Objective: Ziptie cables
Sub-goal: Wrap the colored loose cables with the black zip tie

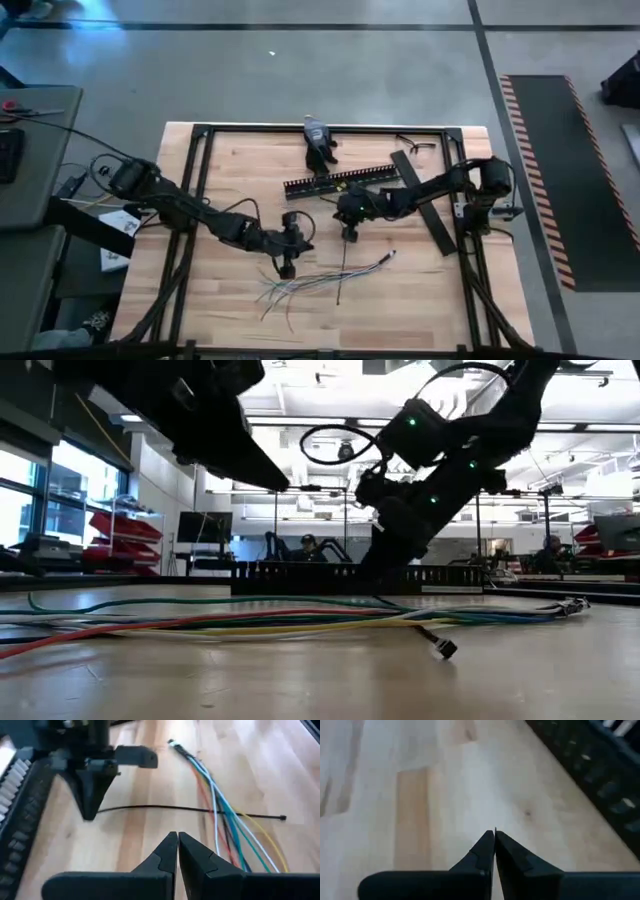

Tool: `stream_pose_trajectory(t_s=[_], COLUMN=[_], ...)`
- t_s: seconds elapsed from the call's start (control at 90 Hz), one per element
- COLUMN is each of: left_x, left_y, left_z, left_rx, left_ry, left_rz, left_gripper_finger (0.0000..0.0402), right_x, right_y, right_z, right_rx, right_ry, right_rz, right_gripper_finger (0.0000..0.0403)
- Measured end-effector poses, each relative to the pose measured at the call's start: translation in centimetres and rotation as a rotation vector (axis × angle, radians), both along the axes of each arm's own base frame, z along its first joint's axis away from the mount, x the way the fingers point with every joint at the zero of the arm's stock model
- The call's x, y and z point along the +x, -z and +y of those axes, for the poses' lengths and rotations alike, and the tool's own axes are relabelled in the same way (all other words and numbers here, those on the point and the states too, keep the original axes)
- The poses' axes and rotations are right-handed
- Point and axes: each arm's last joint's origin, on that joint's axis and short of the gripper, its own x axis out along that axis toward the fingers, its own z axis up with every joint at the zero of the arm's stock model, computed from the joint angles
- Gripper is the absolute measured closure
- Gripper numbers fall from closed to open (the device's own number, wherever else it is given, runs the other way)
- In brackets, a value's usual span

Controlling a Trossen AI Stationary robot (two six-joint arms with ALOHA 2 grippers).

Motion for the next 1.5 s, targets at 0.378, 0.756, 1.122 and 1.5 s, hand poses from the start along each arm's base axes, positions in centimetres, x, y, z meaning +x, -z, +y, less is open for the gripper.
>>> stream_pose_trajectory(t_s=[0.378,0.756,1.122,1.5], left_x=[4.4,3.8,3.6,2.9], left_y=[2.1,1.7,1.8,0.2], left_z=[-3.7,-5.8,-5.9,-5.6], left_rx=[-0.051,-0.145,-0.125,-0.205], left_ry=[0.212,0.191,0.142,0.116], left_rz=[0.063,0.074,0.071,0.094], left_gripper_finger=[0.0394,0.0378,0.0378,0.0378], right_x=[0.1,-4.1,-7.0,-8.3], right_y=[-0.2,-0.8,1.2,-2.4], right_z=[2.4,4.9,4.4,4.8], right_rx=[-0.133,-0.234,-0.326,-0.601], right_ry=[-0.037,0.004,-0.059,-0.018], right_rz=[-0.009,-0.226,-0.185,-0.166], right_gripper_finger=[0.0403,0.0403,0.0389,0.0206])
